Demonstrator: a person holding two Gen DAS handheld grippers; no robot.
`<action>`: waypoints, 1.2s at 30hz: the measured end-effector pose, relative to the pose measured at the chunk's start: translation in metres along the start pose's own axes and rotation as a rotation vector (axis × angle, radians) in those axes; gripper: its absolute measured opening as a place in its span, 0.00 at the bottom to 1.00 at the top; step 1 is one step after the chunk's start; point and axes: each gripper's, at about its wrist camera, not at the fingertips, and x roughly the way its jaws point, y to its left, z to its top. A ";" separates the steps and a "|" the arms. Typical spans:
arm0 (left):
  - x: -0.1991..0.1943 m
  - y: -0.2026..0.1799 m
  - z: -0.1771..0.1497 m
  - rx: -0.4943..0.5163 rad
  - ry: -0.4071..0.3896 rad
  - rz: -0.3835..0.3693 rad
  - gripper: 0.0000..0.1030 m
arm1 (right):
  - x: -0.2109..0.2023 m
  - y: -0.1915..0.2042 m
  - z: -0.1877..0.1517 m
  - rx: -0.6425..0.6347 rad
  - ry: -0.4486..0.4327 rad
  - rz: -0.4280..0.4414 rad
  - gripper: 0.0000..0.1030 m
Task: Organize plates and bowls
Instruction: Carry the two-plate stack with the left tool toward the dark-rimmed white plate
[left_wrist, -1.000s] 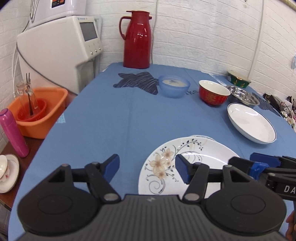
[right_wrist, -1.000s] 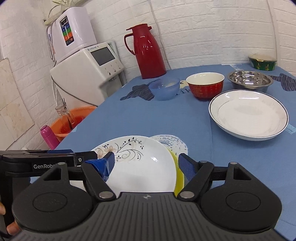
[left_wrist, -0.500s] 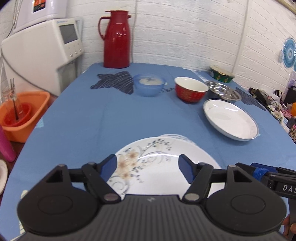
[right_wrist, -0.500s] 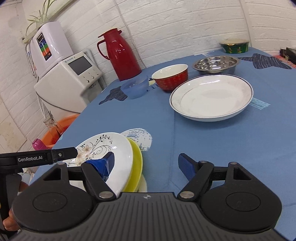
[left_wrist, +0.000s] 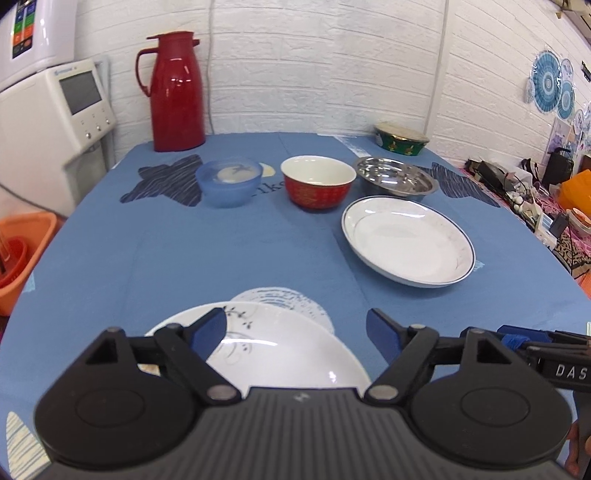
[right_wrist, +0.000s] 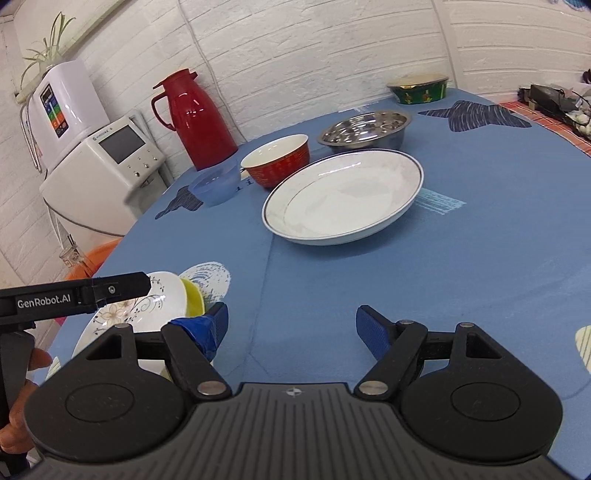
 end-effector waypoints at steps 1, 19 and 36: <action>0.003 -0.003 0.003 0.005 0.003 0.000 0.78 | 0.000 -0.004 0.003 0.007 0.002 -0.004 0.61; 0.103 -0.017 0.085 -0.020 0.175 -0.134 0.79 | 0.038 -0.062 0.083 -0.026 0.032 -0.110 0.61; 0.188 -0.032 0.094 -0.065 0.291 -0.159 0.73 | 0.122 -0.055 0.105 -0.227 0.148 -0.184 0.63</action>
